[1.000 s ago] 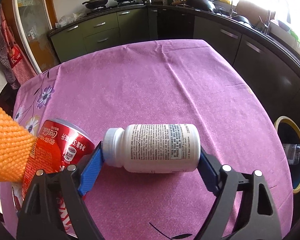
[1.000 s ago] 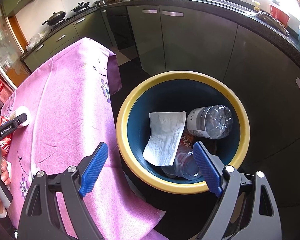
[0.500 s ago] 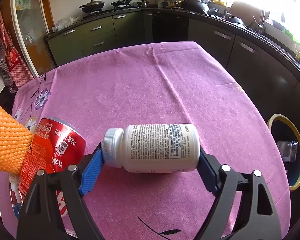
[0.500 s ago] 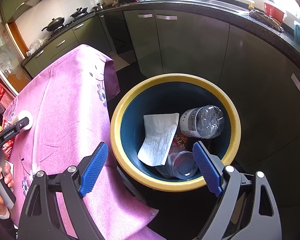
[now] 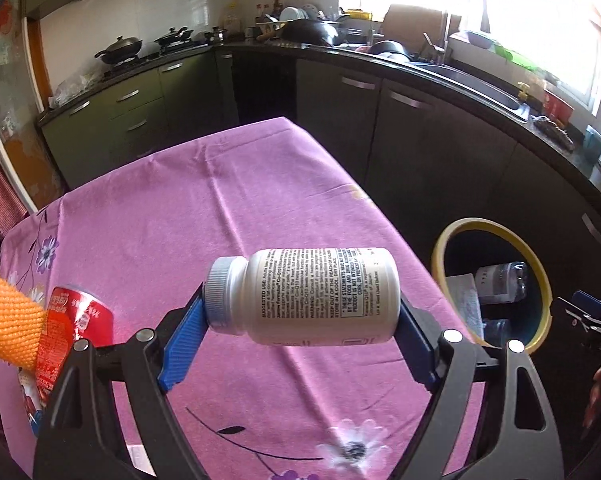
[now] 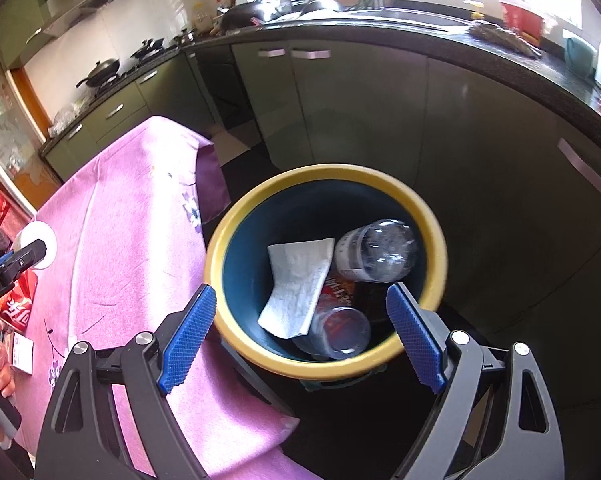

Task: Collect trash
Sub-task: 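Carry the pill bottle over the trash bin and open the left tool, then grasp the red-and-white milk carton with the right tool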

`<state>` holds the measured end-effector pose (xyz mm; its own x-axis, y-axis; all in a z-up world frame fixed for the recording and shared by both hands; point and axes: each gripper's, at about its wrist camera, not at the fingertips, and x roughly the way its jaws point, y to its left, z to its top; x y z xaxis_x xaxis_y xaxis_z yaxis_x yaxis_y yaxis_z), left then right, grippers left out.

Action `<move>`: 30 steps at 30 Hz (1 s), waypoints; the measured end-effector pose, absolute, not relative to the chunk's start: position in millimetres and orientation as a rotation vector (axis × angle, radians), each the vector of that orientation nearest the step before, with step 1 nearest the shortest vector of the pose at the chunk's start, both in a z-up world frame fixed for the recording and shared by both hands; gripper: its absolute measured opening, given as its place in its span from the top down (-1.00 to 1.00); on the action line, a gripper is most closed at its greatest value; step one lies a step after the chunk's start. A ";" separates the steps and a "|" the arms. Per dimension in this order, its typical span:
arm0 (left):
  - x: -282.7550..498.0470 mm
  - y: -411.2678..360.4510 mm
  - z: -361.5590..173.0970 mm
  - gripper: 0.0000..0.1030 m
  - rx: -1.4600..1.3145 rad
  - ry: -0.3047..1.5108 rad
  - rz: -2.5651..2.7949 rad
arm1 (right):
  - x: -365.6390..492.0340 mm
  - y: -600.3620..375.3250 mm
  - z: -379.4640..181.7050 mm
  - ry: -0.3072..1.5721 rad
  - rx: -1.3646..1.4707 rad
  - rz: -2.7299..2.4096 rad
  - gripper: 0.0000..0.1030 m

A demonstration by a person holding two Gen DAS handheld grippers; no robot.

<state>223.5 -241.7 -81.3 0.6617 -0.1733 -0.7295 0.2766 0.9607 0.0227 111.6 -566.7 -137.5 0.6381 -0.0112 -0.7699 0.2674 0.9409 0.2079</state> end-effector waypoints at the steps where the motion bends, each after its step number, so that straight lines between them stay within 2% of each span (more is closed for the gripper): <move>1: 222.1 -252.8 -78.0 -0.55 0.148 0.801 -0.277 | 108.2 -570.9 -137.1 0.863 0.324 -0.170 -0.67; 9: 217.6 -360.6 -75.6 -0.55 0.224 0.813 -0.505 | 70.5 -616.7 -136.7 0.827 0.389 -0.270 -0.67; 18: 242.5 -460.8 -117.3 -0.58 0.285 0.915 -0.629 | 42.2 -648.2 -142.6 0.843 0.436 -0.348 -0.67; 22: 244.7 -459.2 -122.7 -0.64 0.268 0.945 -0.613 | 40.0 -647.8 -143.1 0.847 0.436 -0.350 -0.67; 30: 203.7 -378.8 -73.5 -0.80 0.188 0.860 -0.673 | 52.1 -631.7 -143.8 0.851 0.415 -0.298 -0.67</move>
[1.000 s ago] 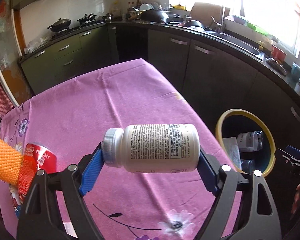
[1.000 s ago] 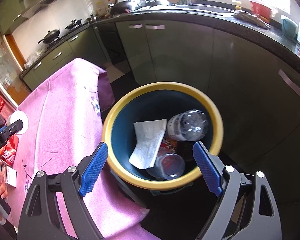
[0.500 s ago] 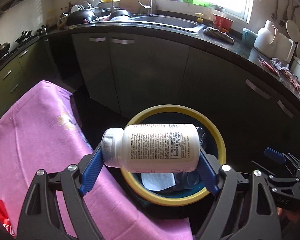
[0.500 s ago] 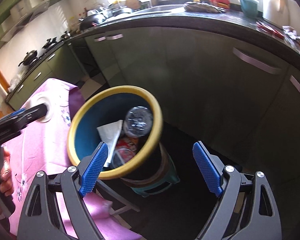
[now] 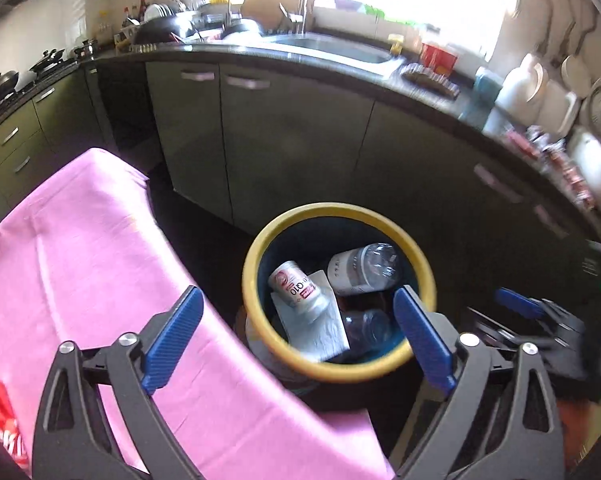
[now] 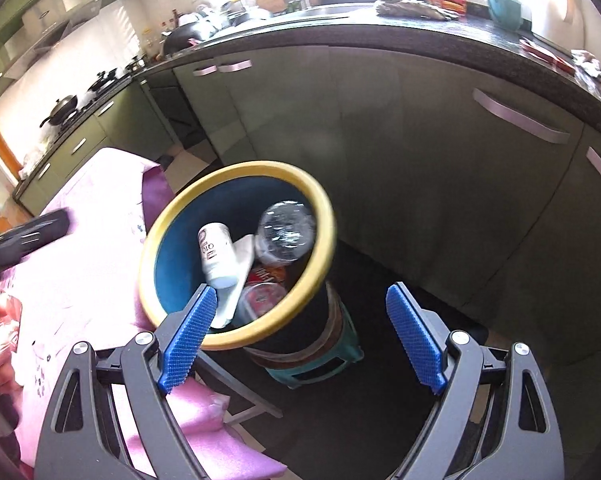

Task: Collect trash
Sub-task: 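Grasp the red-and-white milk carton with the right tool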

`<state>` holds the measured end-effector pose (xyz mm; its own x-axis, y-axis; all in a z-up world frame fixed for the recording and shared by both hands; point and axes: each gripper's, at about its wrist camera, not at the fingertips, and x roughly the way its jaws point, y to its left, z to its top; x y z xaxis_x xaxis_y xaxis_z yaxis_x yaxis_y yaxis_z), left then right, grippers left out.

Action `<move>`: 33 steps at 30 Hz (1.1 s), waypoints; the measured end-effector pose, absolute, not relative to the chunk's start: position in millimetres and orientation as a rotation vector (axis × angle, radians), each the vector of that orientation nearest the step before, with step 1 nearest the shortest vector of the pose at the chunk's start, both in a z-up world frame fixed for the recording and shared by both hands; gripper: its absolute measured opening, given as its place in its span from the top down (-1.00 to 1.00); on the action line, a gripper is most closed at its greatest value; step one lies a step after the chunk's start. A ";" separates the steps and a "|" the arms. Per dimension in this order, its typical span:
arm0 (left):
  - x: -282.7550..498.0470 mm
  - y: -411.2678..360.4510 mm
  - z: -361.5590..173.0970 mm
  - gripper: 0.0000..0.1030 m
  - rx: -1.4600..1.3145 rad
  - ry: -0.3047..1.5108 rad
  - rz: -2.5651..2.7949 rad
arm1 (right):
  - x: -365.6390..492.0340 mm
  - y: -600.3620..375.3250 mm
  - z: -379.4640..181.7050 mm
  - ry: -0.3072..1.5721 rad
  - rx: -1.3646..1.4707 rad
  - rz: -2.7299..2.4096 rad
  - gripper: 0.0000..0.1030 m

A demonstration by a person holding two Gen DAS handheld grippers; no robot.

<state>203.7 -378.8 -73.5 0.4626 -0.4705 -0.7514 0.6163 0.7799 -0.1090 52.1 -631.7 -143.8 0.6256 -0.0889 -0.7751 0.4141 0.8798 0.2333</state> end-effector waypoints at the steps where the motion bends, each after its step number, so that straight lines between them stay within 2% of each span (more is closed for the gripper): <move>1: 196.6 -364.0 -66.7 -0.82 0.176 0.847 -0.677 | 54.4 -627.3 -143.2 0.852 0.407 -0.283 -0.67; 11: 134.4 -197.2 -34.5 -0.87 0.068 0.778 -0.584 | 107.6 -538.3 -125.0 0.873 0.251 0.085 -0.67; 19: 100.1 -73.0 -42.2 -0.87 -0.055 0.784 -0.401 | 149.7 -384.9 -109.3 0.910 -0.001 0.590 -0.67; 26: 68.8 -16.9 -44.1 -0.87 -0.041 0.786 -0.291 | 150.5 -262.5 -114.5 0.888 -0.289 0.987 -0.67; 33: 56.4 3.6 -35.4 -0.87 -0.053 0.760 -0.274 | 166.1 -200.4 -129.6 0.901 -0.455 1.187 -0.67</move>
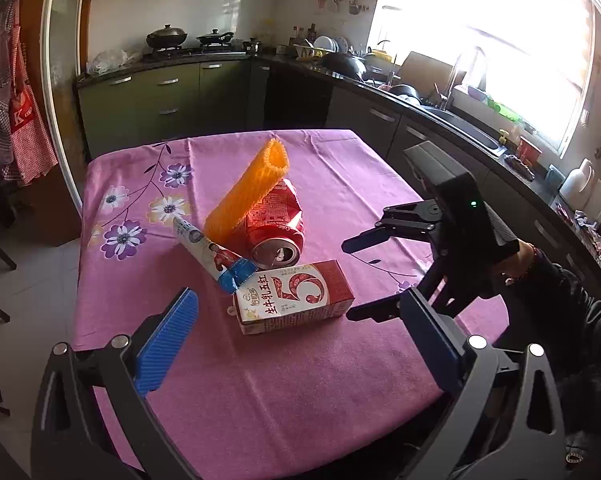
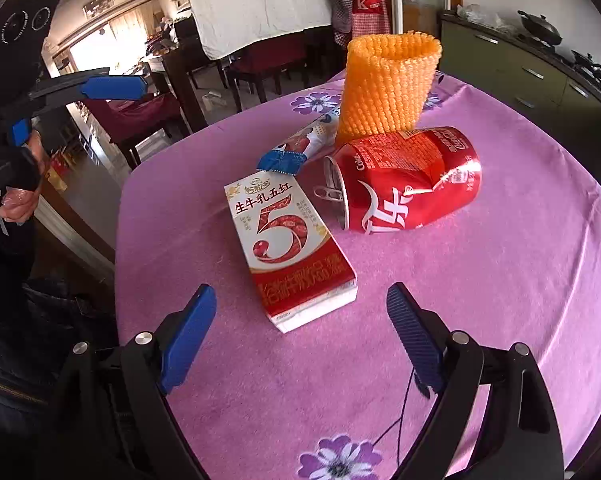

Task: Collect trash
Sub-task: 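Grasp the red-and-white milk carton with the right tool, then carry the milk carton over the trash bin and open the right tool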

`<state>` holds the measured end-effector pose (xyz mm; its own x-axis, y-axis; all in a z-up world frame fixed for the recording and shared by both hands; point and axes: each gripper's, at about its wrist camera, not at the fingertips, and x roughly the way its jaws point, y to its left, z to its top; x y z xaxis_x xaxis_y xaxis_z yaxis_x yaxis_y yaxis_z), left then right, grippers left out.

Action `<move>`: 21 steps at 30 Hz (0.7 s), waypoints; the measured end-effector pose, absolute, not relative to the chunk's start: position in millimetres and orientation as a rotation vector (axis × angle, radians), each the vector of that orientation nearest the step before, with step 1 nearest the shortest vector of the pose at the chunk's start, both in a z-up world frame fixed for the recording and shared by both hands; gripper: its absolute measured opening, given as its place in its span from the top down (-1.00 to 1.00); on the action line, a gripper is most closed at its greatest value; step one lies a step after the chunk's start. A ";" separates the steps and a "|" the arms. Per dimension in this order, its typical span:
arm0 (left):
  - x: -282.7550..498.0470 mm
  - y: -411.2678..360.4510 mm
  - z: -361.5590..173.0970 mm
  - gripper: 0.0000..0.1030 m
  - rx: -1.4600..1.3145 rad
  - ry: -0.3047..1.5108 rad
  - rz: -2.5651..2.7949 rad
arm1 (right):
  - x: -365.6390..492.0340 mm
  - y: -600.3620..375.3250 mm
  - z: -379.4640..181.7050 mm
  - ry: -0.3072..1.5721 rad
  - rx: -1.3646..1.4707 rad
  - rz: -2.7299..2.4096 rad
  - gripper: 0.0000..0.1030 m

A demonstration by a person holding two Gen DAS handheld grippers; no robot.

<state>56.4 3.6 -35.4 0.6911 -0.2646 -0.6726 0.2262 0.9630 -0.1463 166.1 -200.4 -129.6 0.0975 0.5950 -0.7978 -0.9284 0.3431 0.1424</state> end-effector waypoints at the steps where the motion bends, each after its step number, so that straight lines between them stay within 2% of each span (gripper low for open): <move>1: 56.7 4.1 -35.8 -0.87 -0.057 0.759 -0.273 | 170.1 -195.0 -132.6 0.909 -0.466 1.200 -0.67; 3: 56.7 5.5 -37.4 -0.87 -0.056 0.762 -0.271 | 177.0 -184.2 -137.1 0.919 -0.483 1.223 -0.67; 5: 57.2 5.1 -39.1 -0.87 -0.049 0.767 -0.271 | 181.0 -174.7 -142.2 0.929 -0.513 1.237 -0.58; 7: 58.1 5.2 -40.7 -0.87 -0.043 0.772 -0.271 | 180.9 -170.9 -146.3 0.945 -0.538 1.241 -0.38; 11: 60.6 6.4 -43.0 -0.87 -0.038 0.779 -0.272 | 181.4 -162.0 -154.0 0.963 -0.564 1.246 -0.16; 21: 63.8 2.2 -47.0 -0.87 -0.028 0.800 -0.278 | 159.4 -185.7 -149.8 0.955 -0.529 1.251 -0.05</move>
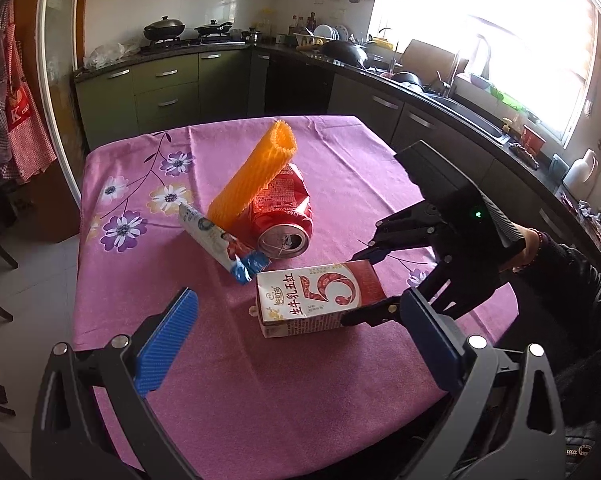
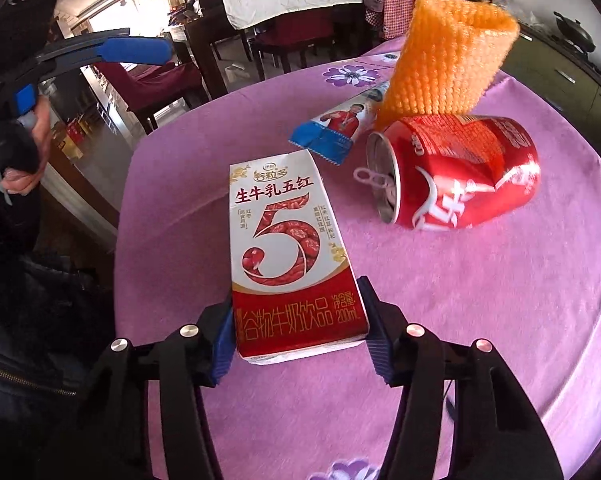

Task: Collect trash
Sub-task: 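Carry the milk carton over the trash bin and open the right tool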

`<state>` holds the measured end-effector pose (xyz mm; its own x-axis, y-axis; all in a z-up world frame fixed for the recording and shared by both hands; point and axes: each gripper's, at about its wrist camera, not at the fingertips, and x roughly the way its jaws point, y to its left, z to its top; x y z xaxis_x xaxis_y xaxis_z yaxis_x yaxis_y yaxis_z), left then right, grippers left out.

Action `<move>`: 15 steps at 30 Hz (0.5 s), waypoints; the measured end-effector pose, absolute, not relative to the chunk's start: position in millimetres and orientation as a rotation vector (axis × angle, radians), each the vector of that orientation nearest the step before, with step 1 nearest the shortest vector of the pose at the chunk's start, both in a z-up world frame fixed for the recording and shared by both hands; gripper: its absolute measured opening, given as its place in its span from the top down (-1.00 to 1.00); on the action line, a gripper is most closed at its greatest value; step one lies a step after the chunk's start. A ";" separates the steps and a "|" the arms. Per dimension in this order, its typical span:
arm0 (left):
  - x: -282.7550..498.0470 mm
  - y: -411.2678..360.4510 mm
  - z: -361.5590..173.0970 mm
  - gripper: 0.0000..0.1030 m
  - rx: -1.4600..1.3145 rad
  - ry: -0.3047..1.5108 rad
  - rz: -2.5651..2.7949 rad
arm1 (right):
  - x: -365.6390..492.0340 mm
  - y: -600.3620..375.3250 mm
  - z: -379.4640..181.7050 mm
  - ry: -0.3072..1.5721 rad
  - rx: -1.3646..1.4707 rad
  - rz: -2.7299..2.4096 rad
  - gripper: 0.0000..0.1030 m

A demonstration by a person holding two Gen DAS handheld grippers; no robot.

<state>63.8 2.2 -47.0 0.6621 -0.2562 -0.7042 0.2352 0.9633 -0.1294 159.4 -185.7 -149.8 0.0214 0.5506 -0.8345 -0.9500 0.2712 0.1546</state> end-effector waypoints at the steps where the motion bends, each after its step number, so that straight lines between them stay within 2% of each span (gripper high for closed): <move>1: 63.9 1.6 -46.8 -0.87 -0.027 0.799 -0.279 | 156.7 -190.4 -148.5 0.954 -0.516 1.243 -0.04; 15: 65.6 -18.3 -47.7 -0.87 -0.001 0.799 -0.325 | 130.2 -301.6 -138.4 0.919 -0.307 0.970 -0.01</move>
<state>65.6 -18.3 -47.7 0.6504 -0.2864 -0.7035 0.2853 0.9505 -0.1231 130.2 -301.6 -138.4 0.2386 0.5729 -0.7841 -0.8136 0.5588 0.1607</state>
